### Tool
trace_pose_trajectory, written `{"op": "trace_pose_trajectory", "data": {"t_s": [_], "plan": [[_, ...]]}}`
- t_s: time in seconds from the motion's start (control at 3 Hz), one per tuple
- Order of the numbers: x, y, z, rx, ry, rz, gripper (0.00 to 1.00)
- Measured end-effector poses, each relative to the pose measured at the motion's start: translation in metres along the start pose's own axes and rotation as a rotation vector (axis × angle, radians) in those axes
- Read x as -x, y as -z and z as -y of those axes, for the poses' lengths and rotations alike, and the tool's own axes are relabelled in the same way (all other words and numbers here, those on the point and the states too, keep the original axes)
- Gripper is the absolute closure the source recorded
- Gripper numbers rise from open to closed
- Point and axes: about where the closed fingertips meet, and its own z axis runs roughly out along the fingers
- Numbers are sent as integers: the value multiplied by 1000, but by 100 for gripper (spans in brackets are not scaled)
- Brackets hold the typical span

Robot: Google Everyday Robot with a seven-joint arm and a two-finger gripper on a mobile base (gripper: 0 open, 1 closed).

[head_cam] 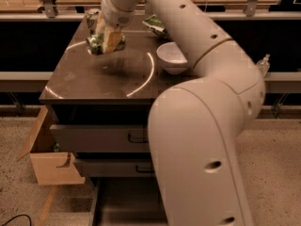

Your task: Place green can into bottom drawer

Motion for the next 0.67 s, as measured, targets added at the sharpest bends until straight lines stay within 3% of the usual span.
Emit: {"op": "trace_pose_trajectory", "data": {"t_s": [0.33, 0.67], "plan": [[3, 74, 3, -178, -111, -17, 100], [23, 160, -11, -379, -210, -25, 100]]}}
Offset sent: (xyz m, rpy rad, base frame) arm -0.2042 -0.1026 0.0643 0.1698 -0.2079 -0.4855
